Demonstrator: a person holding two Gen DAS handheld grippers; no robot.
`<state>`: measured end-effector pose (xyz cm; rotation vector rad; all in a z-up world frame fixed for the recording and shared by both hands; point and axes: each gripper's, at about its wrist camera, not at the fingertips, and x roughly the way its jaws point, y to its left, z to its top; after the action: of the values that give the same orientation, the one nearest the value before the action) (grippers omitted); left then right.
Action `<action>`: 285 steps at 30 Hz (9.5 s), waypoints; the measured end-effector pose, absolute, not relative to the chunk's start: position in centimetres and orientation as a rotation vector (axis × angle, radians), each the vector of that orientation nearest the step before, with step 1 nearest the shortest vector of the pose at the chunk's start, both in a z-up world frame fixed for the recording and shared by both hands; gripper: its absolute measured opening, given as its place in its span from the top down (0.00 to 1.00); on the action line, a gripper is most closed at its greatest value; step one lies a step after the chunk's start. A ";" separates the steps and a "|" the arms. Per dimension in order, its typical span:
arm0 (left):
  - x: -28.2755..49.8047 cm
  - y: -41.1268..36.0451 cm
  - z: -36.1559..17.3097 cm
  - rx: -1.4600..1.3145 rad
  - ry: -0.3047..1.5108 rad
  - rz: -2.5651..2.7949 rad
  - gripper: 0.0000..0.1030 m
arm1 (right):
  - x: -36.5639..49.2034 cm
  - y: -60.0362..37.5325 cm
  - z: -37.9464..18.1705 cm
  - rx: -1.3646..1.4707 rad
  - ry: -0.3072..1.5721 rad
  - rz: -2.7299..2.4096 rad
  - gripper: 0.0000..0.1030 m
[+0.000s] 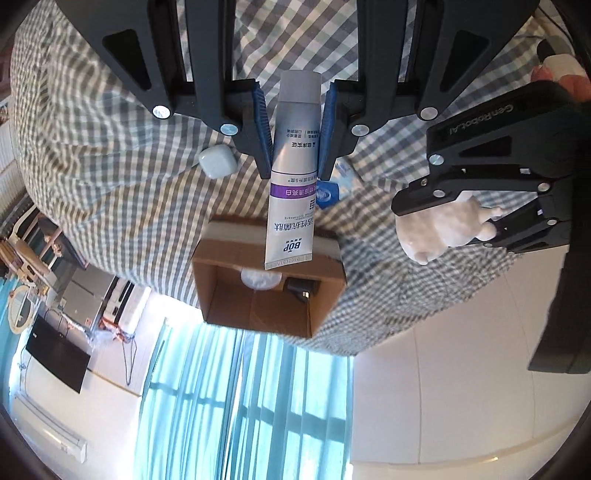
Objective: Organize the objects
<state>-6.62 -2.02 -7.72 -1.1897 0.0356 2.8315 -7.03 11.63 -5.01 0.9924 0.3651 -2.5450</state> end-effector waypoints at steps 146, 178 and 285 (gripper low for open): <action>-15.4 3.6 -23.0 -1.620 0.018 2.653 0.40 | -23.2 15.2 -21.4 1.513 0.516 -2.284 0.49; -8.4 1.6 -9.2 -1.278 0.012 2.741 0.41 | -13.0 14.7 -5.6 1.193 0.414 -2.426 0.50; -25.1 -3.8 9.2 -0.800 0.013 2.987 0.00 | -28.2 13.9 13.2 0.684 0.076 -2.830 0.03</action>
<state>-25.06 -3.83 9.17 -0.8000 0.0126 2.9868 -28.25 13.85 13.19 0.6836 0.0756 -2.8298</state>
